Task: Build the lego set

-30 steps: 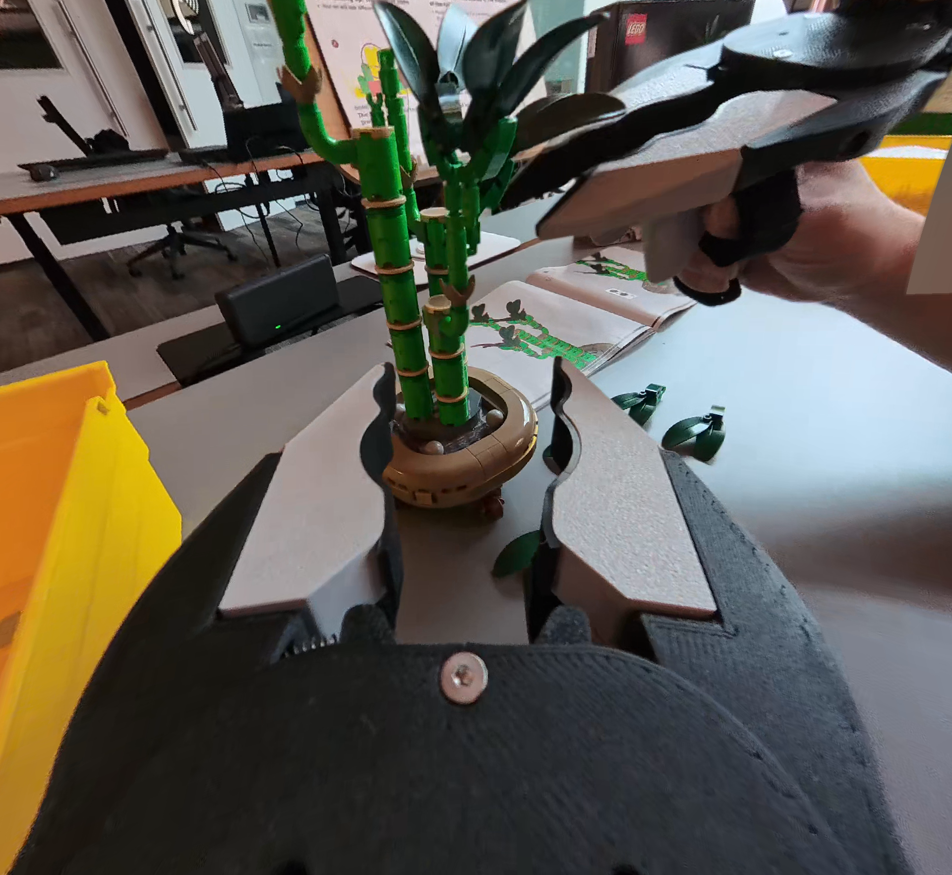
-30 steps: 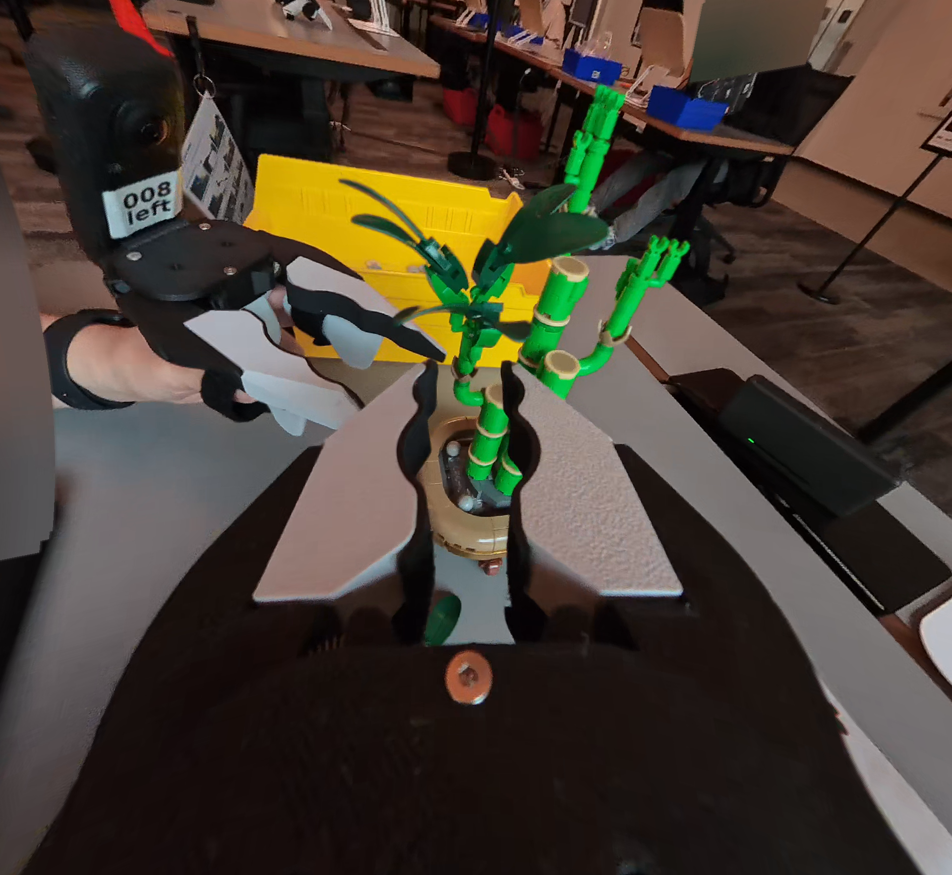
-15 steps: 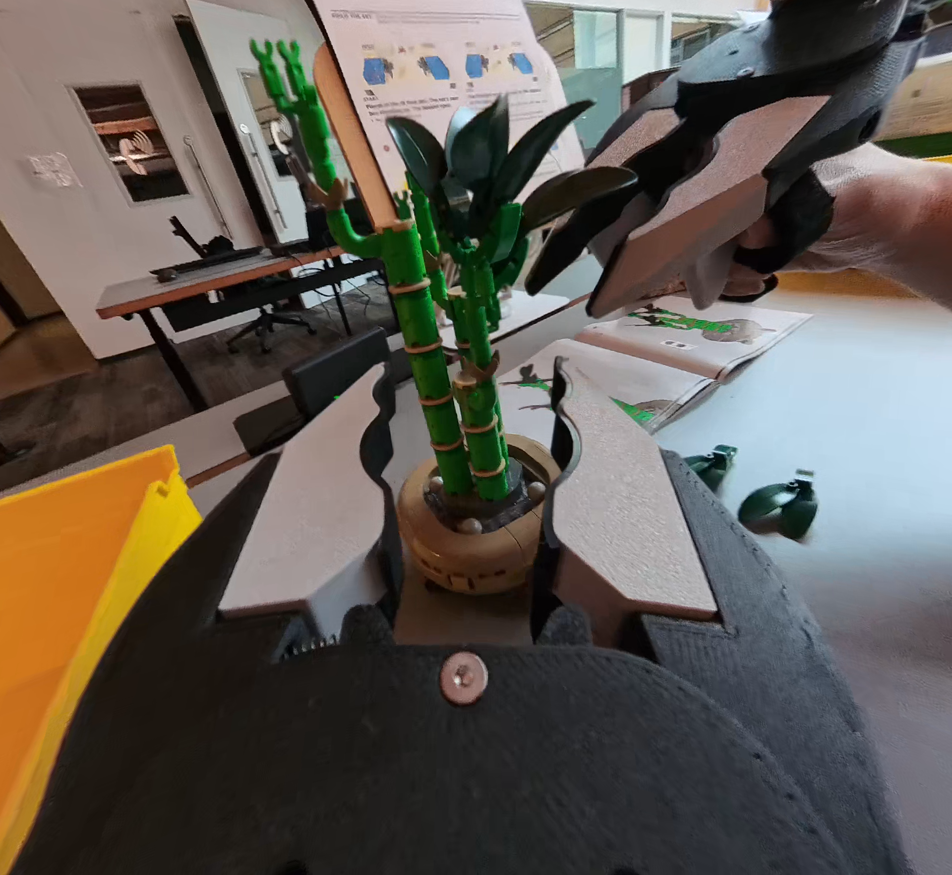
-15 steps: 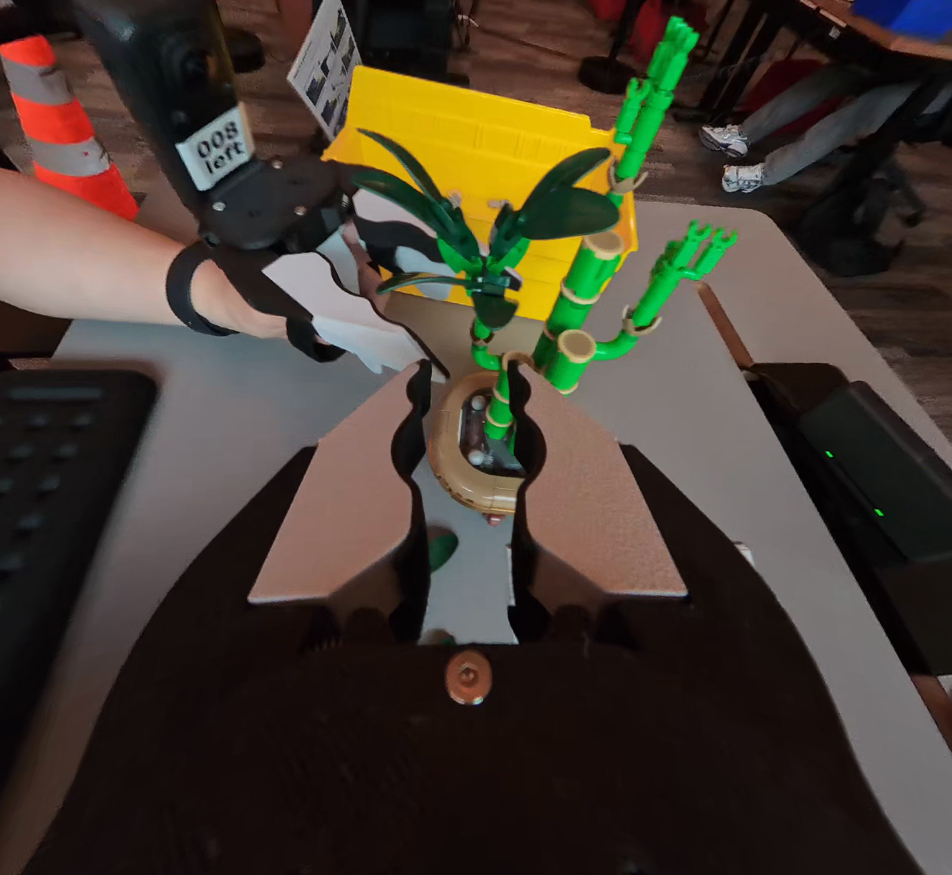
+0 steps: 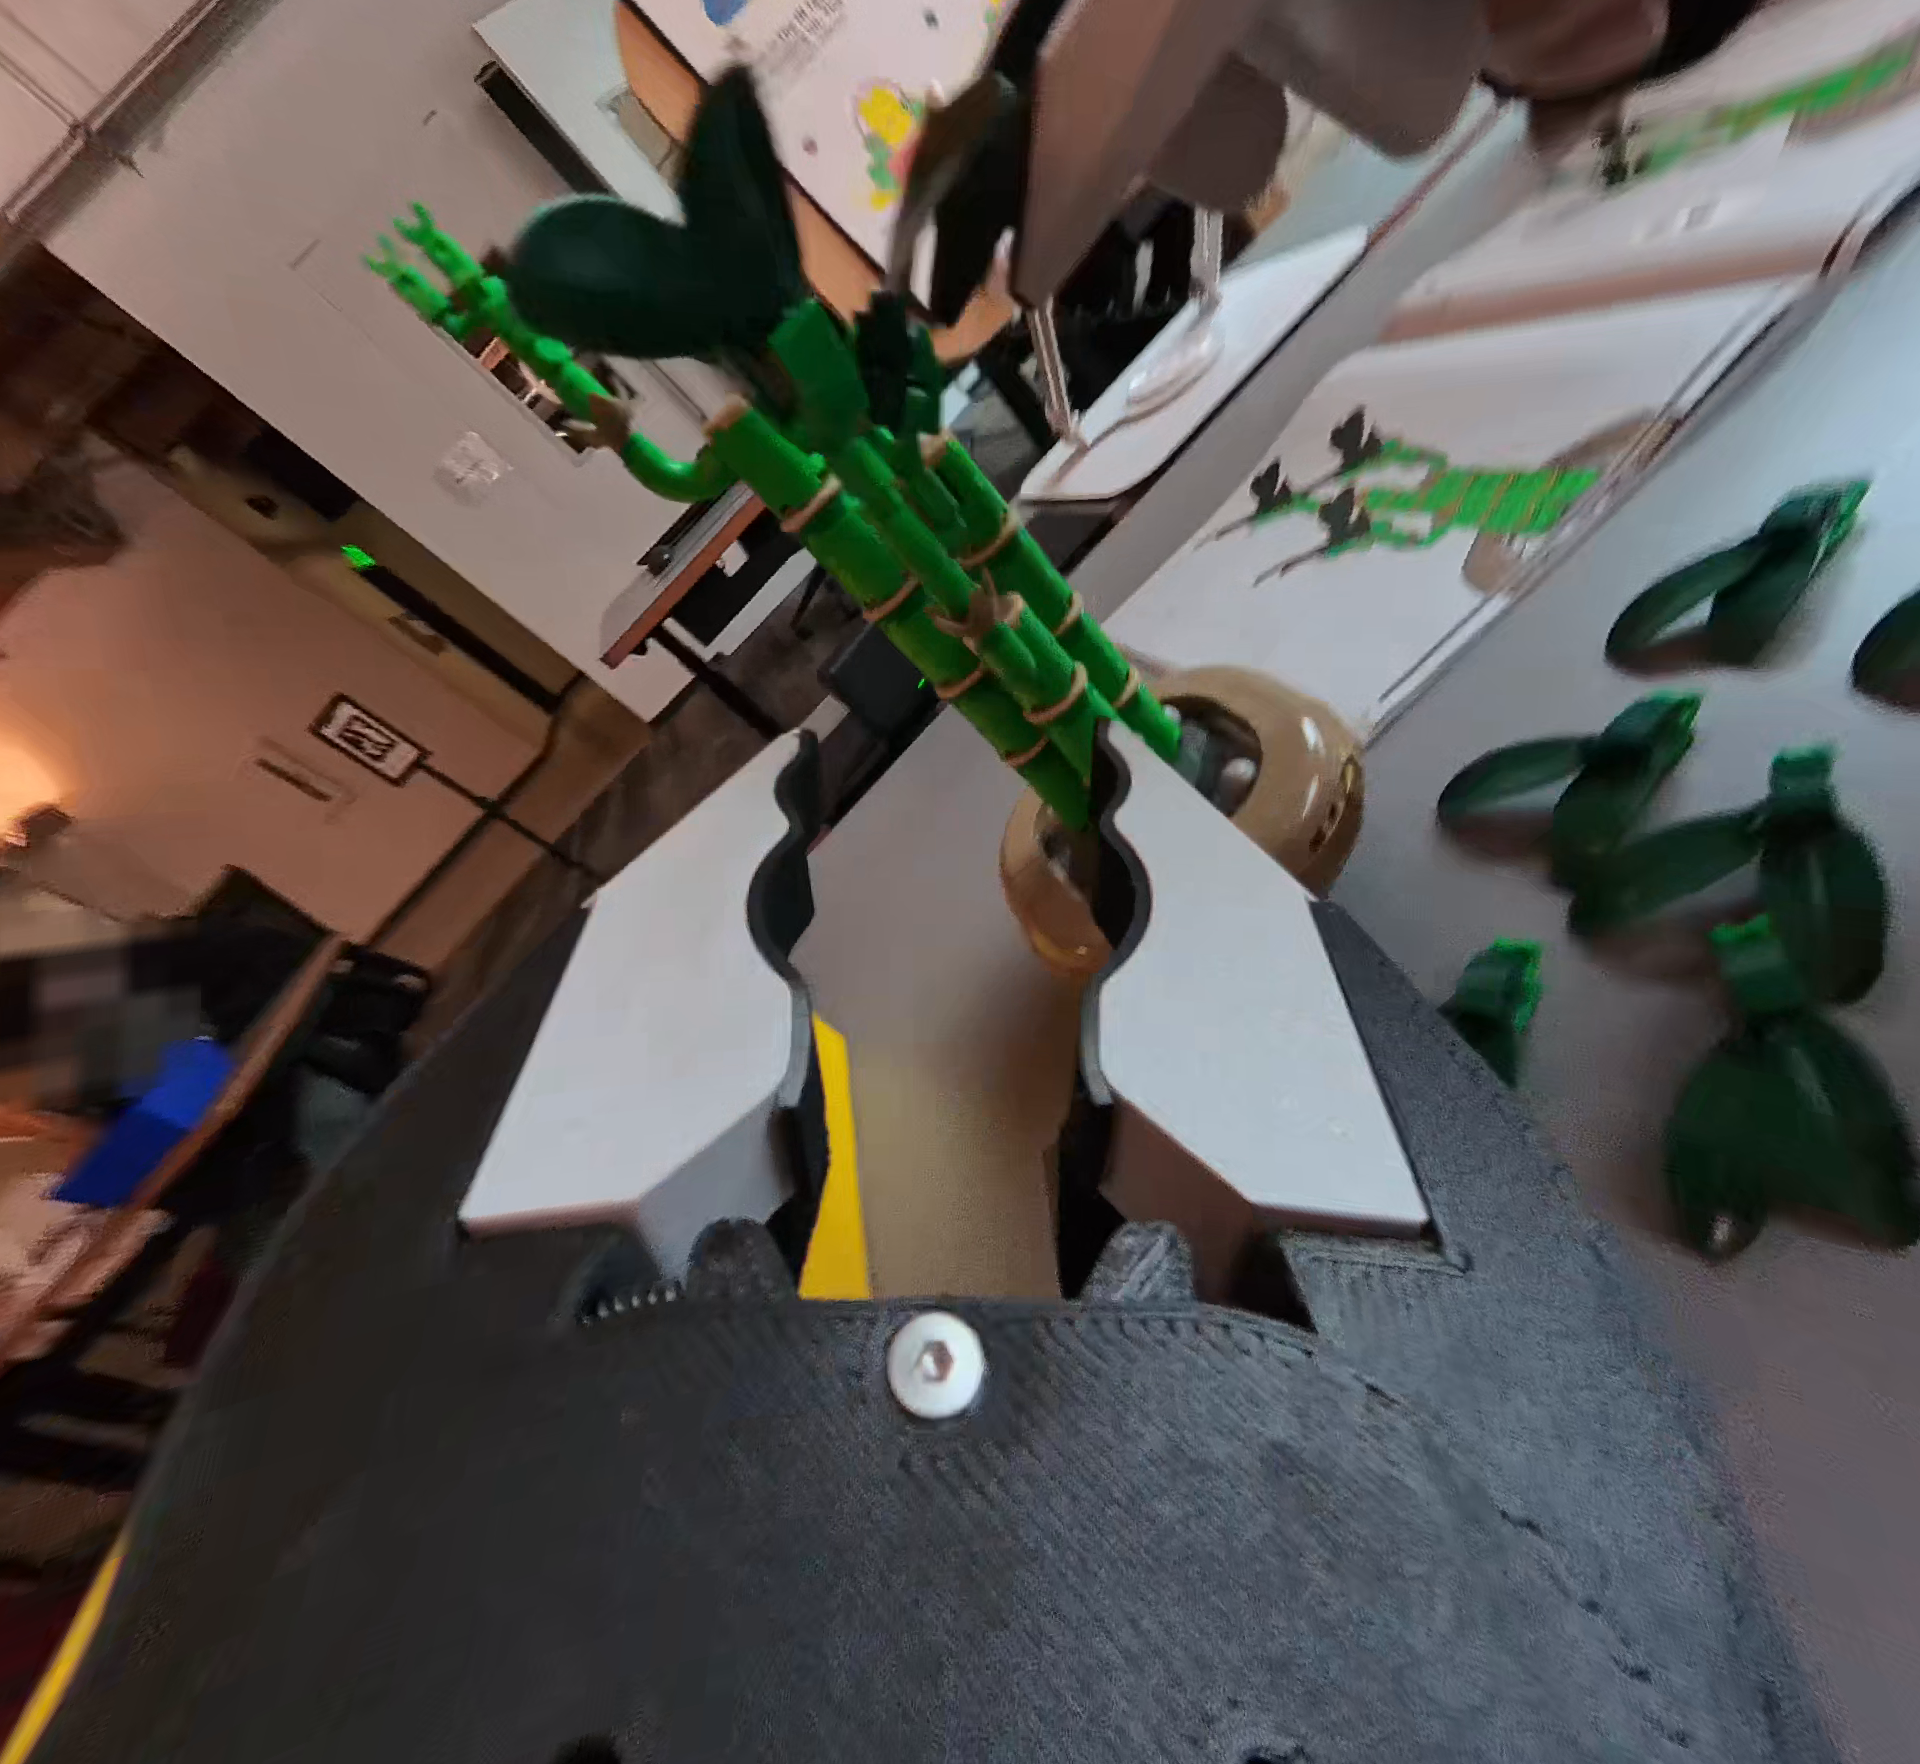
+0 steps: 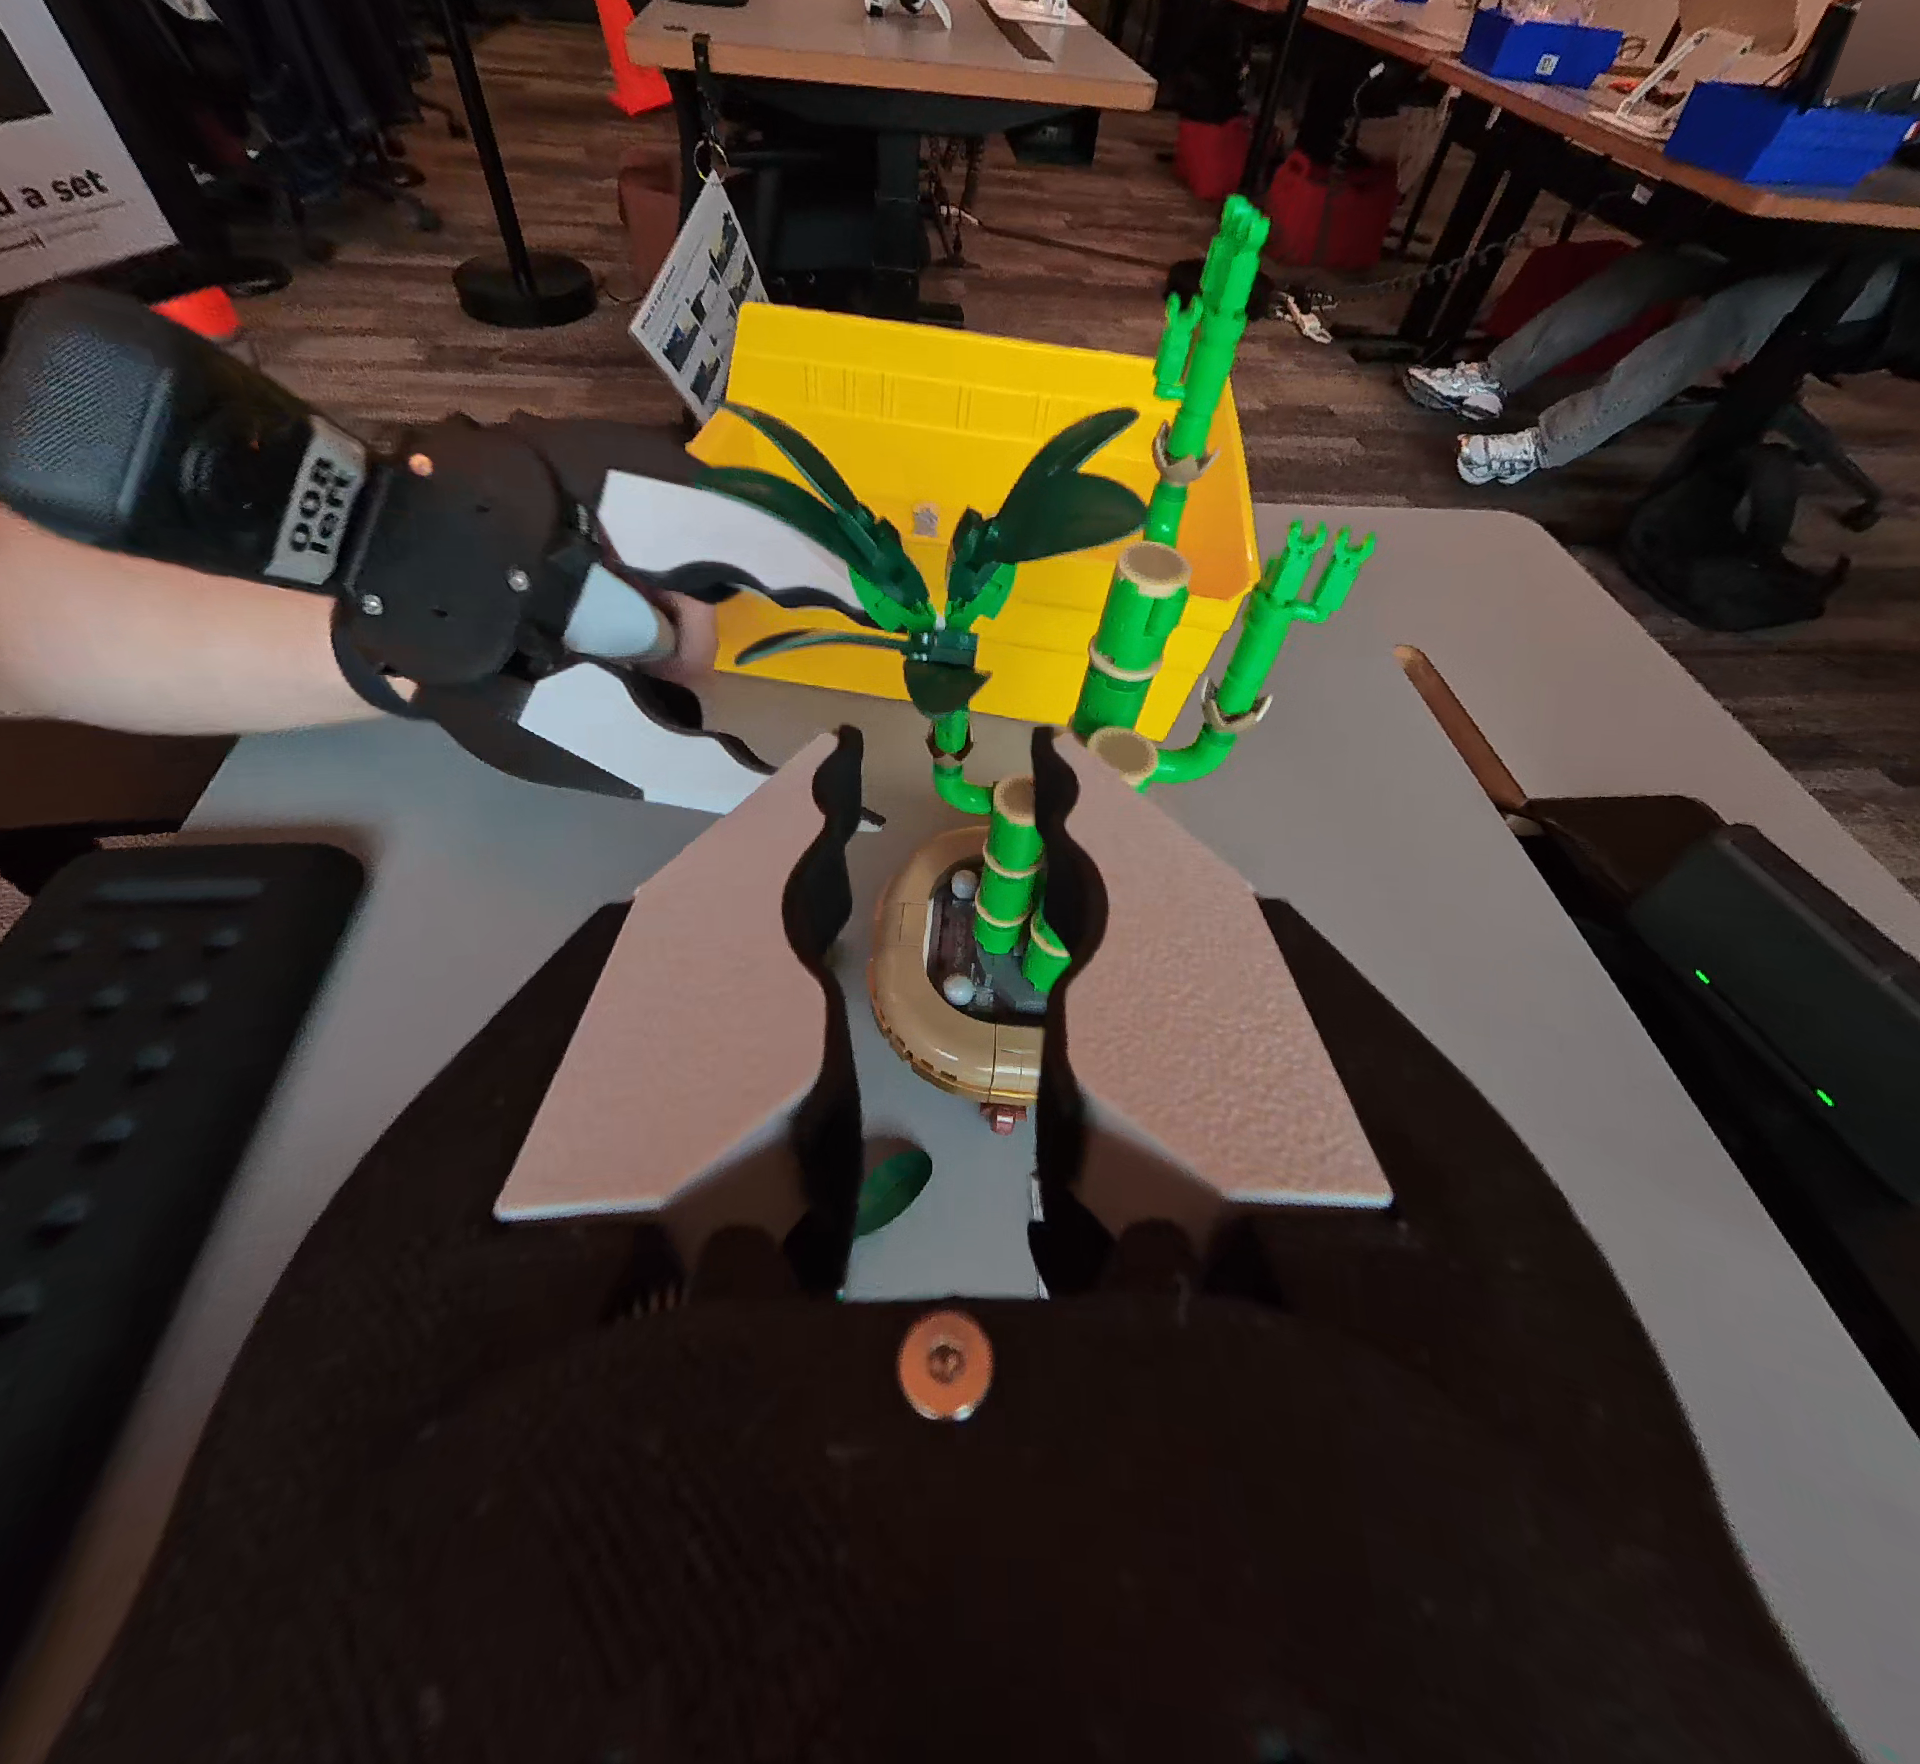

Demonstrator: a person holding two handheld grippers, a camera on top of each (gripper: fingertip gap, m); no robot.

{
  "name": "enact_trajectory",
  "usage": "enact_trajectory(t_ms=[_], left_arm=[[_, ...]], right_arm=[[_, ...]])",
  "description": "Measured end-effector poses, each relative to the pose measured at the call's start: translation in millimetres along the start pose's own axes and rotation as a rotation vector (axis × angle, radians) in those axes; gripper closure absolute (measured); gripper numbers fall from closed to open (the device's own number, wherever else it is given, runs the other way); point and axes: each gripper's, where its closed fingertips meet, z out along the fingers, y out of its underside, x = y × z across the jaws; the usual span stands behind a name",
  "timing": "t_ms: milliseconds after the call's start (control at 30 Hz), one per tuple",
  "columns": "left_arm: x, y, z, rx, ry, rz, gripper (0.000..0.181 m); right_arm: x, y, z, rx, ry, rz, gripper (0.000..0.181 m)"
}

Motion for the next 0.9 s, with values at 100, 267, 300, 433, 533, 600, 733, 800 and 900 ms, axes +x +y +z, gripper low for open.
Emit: enact_trajectory(t_ms=[100, 267, 300, 433, 533, 600, 733, 800, 900], left_arm=[[0.3, 10.0, -3.7, -0.093, -0.023, 0.211, 0.127], [8.0, 15.2, -11.4, -0.141, -0.038, 0.416, 0.128], [8.9, 15.6, -11.9, -0.142, -0.041, 0.421, 0.128], [4.9, 14.1, -10.8, -0.126, -0.056, 0.288, 0.127], [-3.2, 8.7, -6.0, -0.071, -0.033, -0.025, 0.123], [-9.8, 2.1, 0.7, -0.021, -0.008, -0.233, 0.120], [-19.0, -15.4, 18.6, 0.053, 0.002, -0.373, 0.115], [-14.3, -25.1, 26.8, 0.084, 0.030, -0.373, 0.117], [-6.0, -31.2, 34.0, 0.105, 0.054, -0.368, 0.123]], right_arm=[[-0.6, 6.8, 2.2, -0.022, -0.004, 0.010, 0.148], [-3.1, 9.7, 3.5, -0.028, -0.015, 0.026, 0.147], [-3.4, 10.5, 3.5, -0.032, -0.016, 0.025, 0.147], [0.0, 13.0, 2.2, -0.048, 0.007, 0.029, 0.140], [1.8, 9.5, 0.2, -0.032, 0.016, 0.038, 0.140], [3.9, 6.7, -1.1, -0.020, 0.034, 0.035, 0.144], [7.9, 0.0, -2.4, 0.017, 0.079, 0.038, 0.151], [4.5, 0.3, -1.1, 0.020, 0.064, 0.051, 0.151], [1.8, 4.3, 2.4, 0.013, 0.063, 0.057, 0.151]])
